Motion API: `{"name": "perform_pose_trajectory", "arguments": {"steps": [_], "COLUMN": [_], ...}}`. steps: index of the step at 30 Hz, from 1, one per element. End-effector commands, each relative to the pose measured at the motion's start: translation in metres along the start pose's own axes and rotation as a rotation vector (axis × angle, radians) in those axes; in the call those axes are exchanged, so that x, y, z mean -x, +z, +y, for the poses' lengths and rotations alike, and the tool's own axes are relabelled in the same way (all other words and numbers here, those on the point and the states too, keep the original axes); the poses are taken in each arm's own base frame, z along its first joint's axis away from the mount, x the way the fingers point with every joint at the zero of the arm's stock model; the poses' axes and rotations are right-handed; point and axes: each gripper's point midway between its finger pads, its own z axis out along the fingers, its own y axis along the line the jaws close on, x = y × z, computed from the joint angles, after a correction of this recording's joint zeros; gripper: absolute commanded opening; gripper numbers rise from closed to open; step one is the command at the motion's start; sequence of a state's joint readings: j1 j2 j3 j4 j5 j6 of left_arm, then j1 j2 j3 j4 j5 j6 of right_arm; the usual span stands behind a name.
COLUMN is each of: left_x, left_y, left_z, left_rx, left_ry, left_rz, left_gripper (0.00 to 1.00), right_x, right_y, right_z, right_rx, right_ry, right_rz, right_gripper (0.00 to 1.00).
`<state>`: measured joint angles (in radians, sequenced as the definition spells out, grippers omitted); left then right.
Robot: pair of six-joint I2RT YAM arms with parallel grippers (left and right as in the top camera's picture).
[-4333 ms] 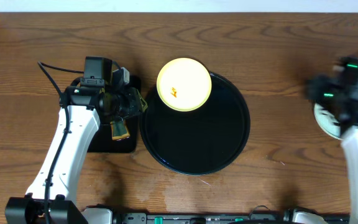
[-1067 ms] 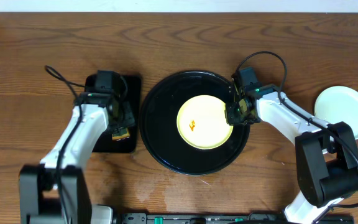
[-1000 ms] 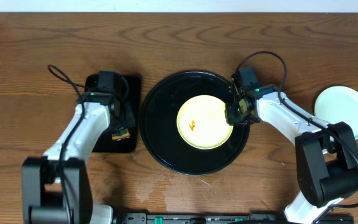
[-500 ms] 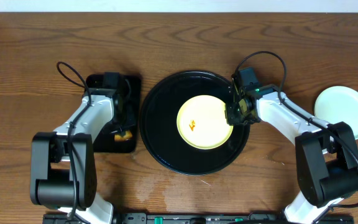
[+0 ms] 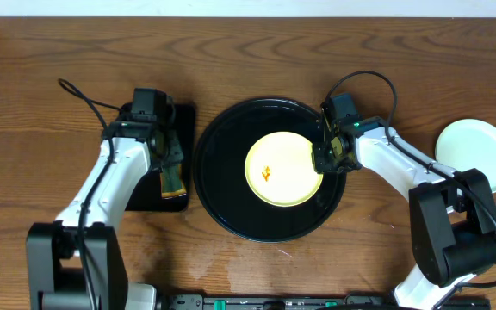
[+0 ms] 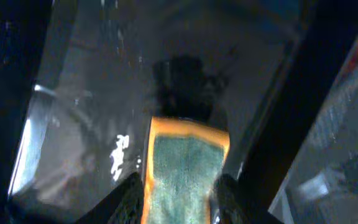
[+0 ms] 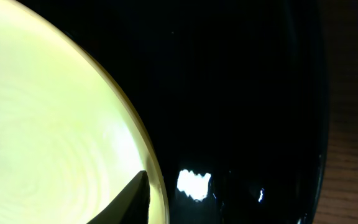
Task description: Clean dirty plates on tray and stack at the side
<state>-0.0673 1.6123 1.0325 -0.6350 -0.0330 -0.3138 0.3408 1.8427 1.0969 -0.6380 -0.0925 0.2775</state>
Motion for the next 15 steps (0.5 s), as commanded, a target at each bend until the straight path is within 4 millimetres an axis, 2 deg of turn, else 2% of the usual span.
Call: {"name": "perform_pose_trajectory", "arguments": {"steps": [1,3,6,8,9,11,15], "left_x": [-0.011,-0.016,-0.029,-0.032,-0.032,-0.028,-0.010], "left_y": [0.027,0.039,0.055,0.059,0.059,0.055,0.034], "left_z": [0.009,0.007,0.001,0.001,0.001,0.002,0.003], "left_rx": [0.061,0.060,0.026,0.027,0.029,0.028,0.014], "left_ry": [0.010,0.014,0.022,0.027,0.028,0.024,0.003], "left_rz": [0.048,0.083,0.151,0.169,0.168,0.157,0.112], "left_gripper": [0.40,0.39,0.30,0.13,0.07,0.07,0.07], "right_x": [0.000,-0.001,0.000,0.000,0.000,0.000,-0.001], "right_y": [0.000,0.000,0.000,0.000,0.000,0.000,0.000], "right_z": [0.001,0.001,0.000,0.000,0.000,0.000,0.000], "right_rx": [-0.011,-0.011,-0.011,-0.011,-0.011,-0.011,-0.011], "right_ry": [-0.017,-0.017,-0.017,-0.017,-0.017,-0.017,-0.017], "right_rz": [-0.002,-0.002,-0.002,-0.002,-0.002,-0.002,-0.002], "right_gripper": [0.33,0.33,0.33,0.33,0.33,0.33,0.33]}}
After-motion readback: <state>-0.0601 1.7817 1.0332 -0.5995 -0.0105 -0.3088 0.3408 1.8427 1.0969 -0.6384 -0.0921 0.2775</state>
